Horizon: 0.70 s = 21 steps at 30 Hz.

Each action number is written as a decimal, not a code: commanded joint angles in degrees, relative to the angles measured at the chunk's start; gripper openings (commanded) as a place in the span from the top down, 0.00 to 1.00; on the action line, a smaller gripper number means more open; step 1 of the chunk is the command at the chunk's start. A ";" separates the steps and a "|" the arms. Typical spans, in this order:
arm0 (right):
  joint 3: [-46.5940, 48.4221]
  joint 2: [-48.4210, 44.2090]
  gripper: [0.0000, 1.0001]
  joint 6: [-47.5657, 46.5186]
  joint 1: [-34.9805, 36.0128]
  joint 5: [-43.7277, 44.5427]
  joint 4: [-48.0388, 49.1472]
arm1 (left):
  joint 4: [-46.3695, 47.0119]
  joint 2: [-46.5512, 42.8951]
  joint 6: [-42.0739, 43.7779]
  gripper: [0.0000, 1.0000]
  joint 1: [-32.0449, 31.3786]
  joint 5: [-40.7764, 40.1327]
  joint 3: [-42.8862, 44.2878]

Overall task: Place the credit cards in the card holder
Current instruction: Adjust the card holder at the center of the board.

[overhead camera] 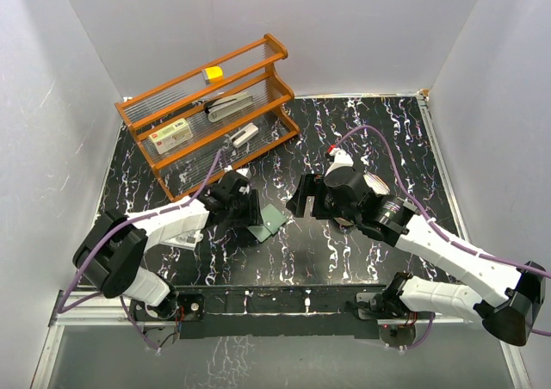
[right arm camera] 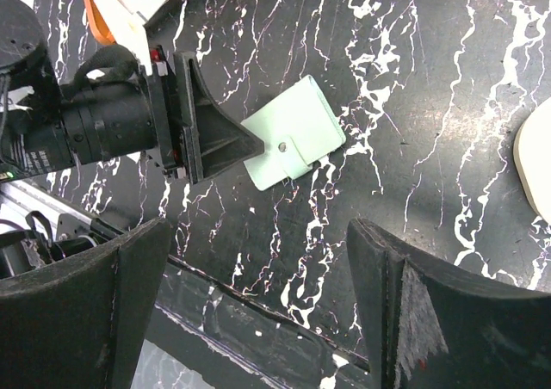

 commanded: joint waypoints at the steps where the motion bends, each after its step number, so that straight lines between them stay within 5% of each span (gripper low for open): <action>1: 0.24 -1.11 0.19 -0.93 -0.33 0.58 1.49 | -3.36 -0.94 2.81 0.51 0.35 -4.03 3.69; 16: -0.95 0.22 0.19 -1.42 -0.31 0.82 1.67 | -5.40 8.75 9.59 0.45 0.86 0.20 6.17; 18: -1.00 0.26 0.19 -1.53 -0.32 0.68 1.86 | -4.29 8.79 9.22 0.50 0.88 2.03 5.56; 21: -0.88 0.50 0.20 -1.64 -0.32 0.71 1.63 | -3.33 7.67 6.94 0.72 0.86 4.27 4.73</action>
